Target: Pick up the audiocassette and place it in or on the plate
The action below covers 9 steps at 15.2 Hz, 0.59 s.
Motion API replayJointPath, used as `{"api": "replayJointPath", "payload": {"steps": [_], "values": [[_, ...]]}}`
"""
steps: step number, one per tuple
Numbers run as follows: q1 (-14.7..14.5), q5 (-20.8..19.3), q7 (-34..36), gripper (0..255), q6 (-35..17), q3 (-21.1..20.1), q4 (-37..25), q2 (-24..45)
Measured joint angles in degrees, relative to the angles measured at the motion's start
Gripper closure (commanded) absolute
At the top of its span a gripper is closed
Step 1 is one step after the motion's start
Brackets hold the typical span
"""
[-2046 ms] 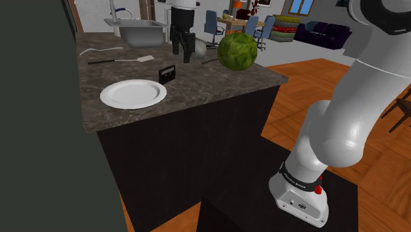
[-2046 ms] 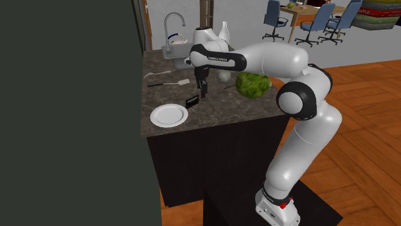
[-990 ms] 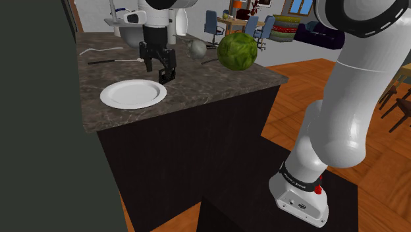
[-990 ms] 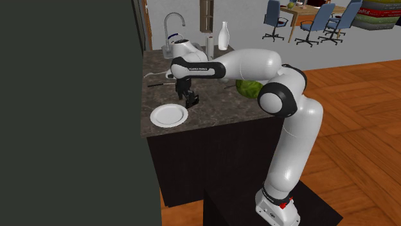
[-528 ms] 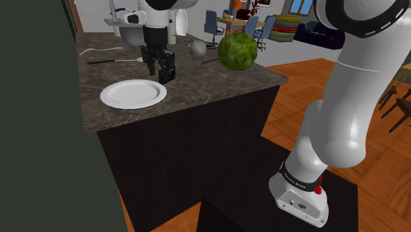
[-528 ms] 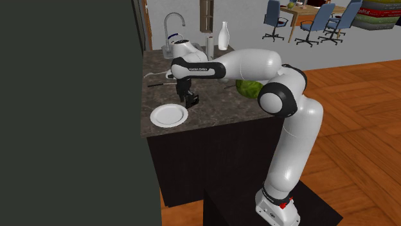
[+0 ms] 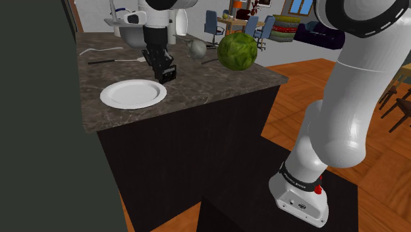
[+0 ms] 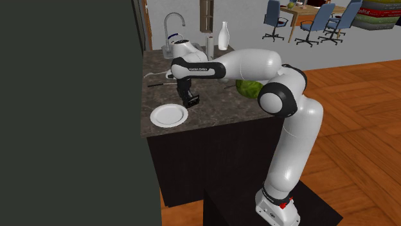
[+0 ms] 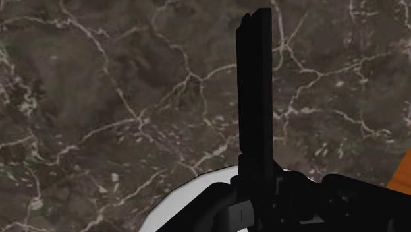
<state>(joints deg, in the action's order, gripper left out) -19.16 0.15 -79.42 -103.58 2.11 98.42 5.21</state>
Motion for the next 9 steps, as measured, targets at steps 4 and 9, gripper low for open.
{"api": "replayJointPath", "payload": {"steps": [4, 9], "values": [[-0.05, 0.0, 0.1, 255, 1.59, -0.04, -1.61, 0.0], [0.04, 0.0, -0.06, 255, 5.29, 0.03, -5.29, -0.02]]}}
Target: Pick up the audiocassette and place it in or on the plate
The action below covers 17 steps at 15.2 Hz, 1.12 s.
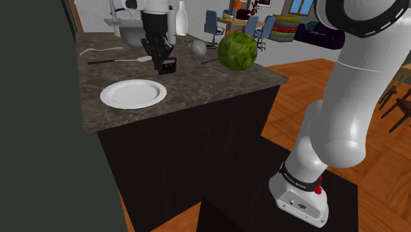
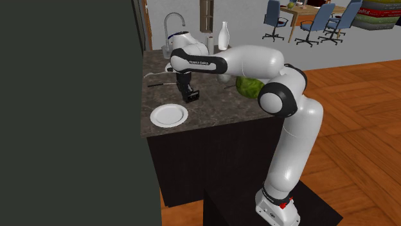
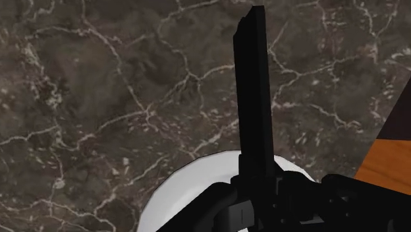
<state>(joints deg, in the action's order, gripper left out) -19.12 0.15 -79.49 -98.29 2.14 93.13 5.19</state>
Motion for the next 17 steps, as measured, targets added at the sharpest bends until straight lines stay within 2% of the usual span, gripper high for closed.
{"api": "replayJointPath", "payload": {"steps": [9, 17], "values": [[-0.05, 0.04, 0.12, 255, 7.22, -0.04, -8.53, 1.31], [-5.25, -0.52, 8.82, 255, 11.16, -3.68, -17.83, 6.71]]}}
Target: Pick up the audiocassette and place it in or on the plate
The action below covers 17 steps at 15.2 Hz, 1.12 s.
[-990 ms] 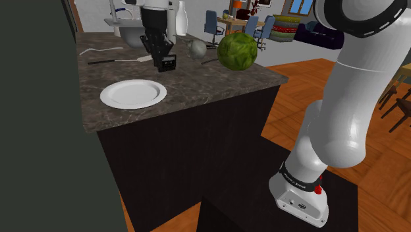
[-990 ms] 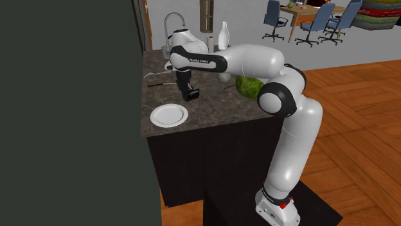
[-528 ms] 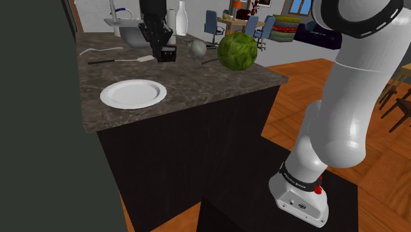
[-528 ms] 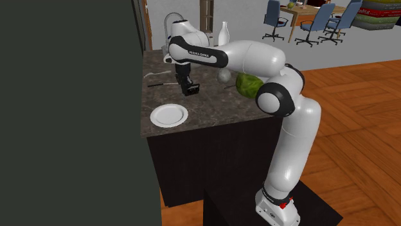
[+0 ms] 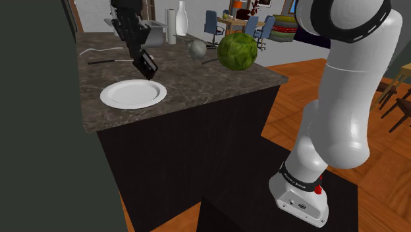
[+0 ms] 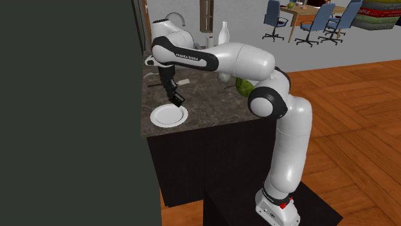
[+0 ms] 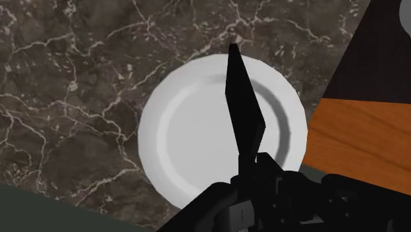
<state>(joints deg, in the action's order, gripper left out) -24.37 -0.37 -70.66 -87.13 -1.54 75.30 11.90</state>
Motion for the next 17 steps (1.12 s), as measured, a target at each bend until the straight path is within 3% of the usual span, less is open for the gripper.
{"api": "replayJointPath", "payload": {"steps": [4, 10, 11, 13, 17], "values": [[-3.14, -0.65, 4.57, 255, 3.31, -1.66, -9.39, 6.1], [-4.12, -0.76, 6.17, 255, -0.92, -2.14, -4.48, 5.44], [-4.12, -0.76, 6.17, 0, -0.93, -2.14, -4.46, 5.47], [-4.16, -1.54, 6.06, 0, -2.23, -1.98, -2.17, 3.88], [-4.06, -7.76, 5.65, 0, -11.54, -0.9, 12.59, -6.84]]}}
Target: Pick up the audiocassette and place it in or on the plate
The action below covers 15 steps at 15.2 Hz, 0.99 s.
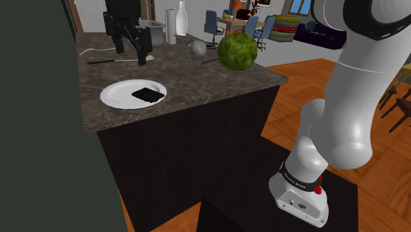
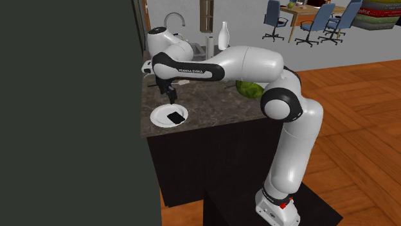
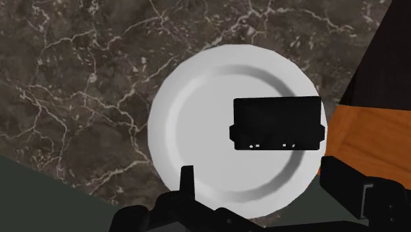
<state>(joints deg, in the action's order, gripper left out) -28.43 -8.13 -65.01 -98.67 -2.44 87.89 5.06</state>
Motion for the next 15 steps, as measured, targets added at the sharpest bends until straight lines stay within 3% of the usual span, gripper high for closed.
{"api": "replayJointPath", "payload": {"steps": [5, 15], "values": [[0.47, -2.95, 0.08, 0, -6.42, 0.56, 8.56, -4.55], [0.72, -3.2, 0.26, 0, -9.9, 0.81, 11.59, -4.23]]}}
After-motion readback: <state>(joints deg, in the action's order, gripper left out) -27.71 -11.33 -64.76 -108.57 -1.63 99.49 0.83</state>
